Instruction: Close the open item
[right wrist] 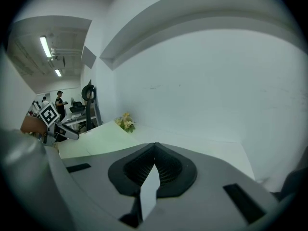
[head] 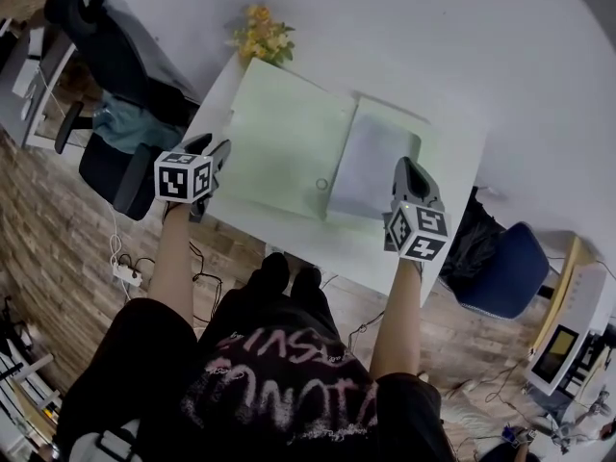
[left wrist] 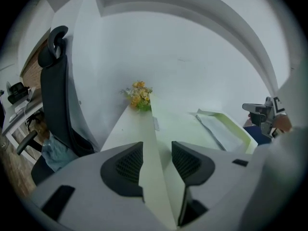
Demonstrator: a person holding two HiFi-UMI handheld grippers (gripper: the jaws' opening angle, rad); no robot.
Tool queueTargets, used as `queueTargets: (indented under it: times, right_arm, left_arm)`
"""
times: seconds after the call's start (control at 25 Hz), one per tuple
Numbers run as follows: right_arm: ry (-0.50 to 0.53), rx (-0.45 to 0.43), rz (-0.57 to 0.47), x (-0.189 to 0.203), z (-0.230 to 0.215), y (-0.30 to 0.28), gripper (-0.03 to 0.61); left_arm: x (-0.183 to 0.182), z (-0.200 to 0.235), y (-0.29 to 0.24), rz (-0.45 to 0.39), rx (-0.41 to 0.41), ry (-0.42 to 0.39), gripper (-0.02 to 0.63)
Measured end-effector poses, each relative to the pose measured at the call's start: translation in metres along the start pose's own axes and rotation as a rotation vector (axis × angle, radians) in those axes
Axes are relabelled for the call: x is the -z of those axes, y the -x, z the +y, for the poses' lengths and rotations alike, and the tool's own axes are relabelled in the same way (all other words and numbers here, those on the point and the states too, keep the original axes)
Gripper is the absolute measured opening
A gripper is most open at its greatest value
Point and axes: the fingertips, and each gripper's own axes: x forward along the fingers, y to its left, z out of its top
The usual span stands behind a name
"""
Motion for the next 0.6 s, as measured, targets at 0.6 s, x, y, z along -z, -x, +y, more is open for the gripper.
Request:
queueTargets:
  times: [0.6]
  right_arm:
    - [0.005,0.057,0.103,0.041,-0.02,0.001,0.011]
  left_arm:
    - [0.01,-0.002,-0.009,0.006,0.088,0.117,0.078]
